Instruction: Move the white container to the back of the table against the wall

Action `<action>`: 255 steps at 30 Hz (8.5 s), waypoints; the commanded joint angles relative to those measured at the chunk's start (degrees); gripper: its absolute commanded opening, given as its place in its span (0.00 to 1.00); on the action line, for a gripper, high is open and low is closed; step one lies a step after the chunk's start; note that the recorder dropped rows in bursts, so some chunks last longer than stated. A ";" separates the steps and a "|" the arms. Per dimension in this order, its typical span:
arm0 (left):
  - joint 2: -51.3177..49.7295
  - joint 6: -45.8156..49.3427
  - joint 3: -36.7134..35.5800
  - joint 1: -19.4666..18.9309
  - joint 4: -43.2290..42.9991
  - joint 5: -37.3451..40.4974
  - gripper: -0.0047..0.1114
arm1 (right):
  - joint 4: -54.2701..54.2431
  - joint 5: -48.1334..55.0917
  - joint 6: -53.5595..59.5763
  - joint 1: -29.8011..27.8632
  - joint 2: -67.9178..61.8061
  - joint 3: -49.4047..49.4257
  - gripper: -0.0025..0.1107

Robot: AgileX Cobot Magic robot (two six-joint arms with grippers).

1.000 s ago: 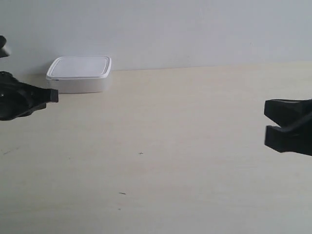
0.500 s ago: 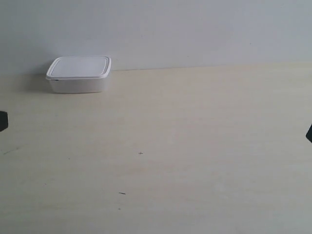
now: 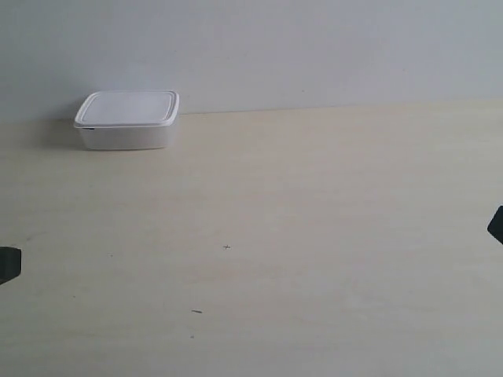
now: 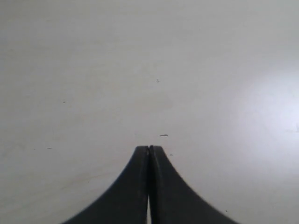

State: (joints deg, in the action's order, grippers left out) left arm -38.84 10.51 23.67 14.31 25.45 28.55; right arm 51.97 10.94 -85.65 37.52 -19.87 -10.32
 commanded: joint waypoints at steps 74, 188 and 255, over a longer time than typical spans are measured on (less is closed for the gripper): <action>38.84 -0.18 -23.67 -29.21 0.27 -1.31 0.04 | -0.05 1.10 0.57 -24.83 19.87 10.32 0.02; 38.84 -15.38 -23.67 -29.21 -23.63 -8.05 0.04 | -56.25 7.50 84.10 -30.30 19.87 10.32 0.02; 38.84 -15.21 -23.67 -29.21 -23.63 -8.05 0.04 | -56.36 7.62 84.00 -30.30 19.87 10.32 0.02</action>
State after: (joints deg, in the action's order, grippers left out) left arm -0.32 -4.48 0.15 -14.72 2.03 21.05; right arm -4.28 19.29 -1.94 7.52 -0.34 -0.29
